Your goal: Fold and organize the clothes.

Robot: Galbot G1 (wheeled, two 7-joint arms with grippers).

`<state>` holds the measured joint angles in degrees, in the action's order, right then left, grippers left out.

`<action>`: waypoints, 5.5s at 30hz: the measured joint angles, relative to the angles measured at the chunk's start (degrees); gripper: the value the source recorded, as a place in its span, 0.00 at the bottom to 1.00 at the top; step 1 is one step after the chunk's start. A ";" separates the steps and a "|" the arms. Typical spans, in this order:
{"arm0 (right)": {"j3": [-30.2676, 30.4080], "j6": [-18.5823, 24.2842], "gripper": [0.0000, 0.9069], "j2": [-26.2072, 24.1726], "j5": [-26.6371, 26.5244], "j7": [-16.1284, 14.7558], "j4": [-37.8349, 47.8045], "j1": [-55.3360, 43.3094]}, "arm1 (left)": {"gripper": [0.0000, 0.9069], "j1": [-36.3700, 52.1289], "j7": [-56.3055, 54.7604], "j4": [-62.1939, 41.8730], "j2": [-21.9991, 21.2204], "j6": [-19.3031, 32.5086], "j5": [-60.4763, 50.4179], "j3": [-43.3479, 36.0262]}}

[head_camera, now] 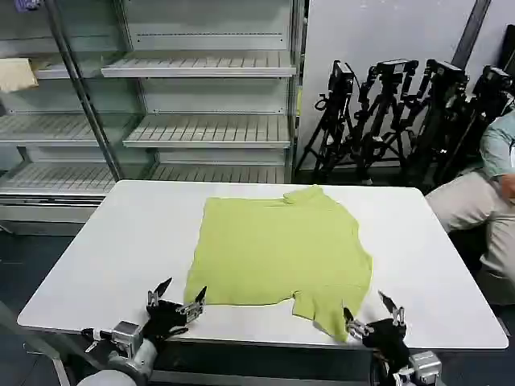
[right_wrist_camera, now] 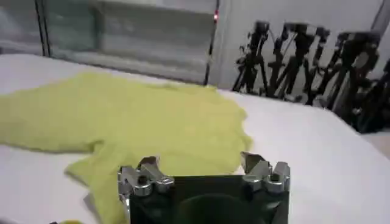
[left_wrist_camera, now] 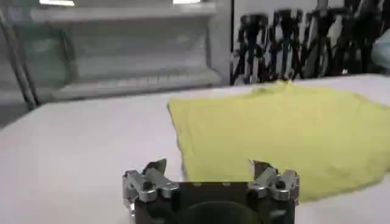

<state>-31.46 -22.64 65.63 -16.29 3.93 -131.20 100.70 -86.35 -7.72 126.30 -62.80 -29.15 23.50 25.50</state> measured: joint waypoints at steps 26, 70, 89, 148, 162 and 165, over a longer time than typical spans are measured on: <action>0.58 -2.99 0.00 -0.76 -4.16 -0.68 -0.01 -1.70 | 0.01 1.31 2.61 -3.96 0.26 -2.74 2.93 0.64; 8.54 -6.33 1.00 2.46 -3.75 -5.27 27.83 -44.66 | 1.00 29.85 5.09 -22.69 -0.63 2.41 9.54 -6.92; 4.93 -9.66 0.00 -0.64 -3.79 -2.06 22.84 -35.82 | 0.72 23.48 1.81 -17.54 1.04 -0.55 10.55 -7.27; -4.00 -3.65 1.00 -4.21 -3.64 -3.67 -3.24 -3.78 | 1.00 -4.99 3.54 3.37 4.85 1.33 5.71 5.04; 2.58 -8.22 1.00 -3.08 -6.45 0.89 6.80 -26.41 | 1.00 7.63 3.60 0.50 5.30 3.15 9.04 1.26; 4.69 -8.70 1.00 -2.20 -6.56 1.60 12.01 -32.60 | 1.00 13.14 3.77 -3.63 5.06 3.06 9.82 -1.26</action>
<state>-26.77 -31.34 63.43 -22.85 5.53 -119.19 68.10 -73.21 -3.95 122.67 -57.74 -26.08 33.32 24.24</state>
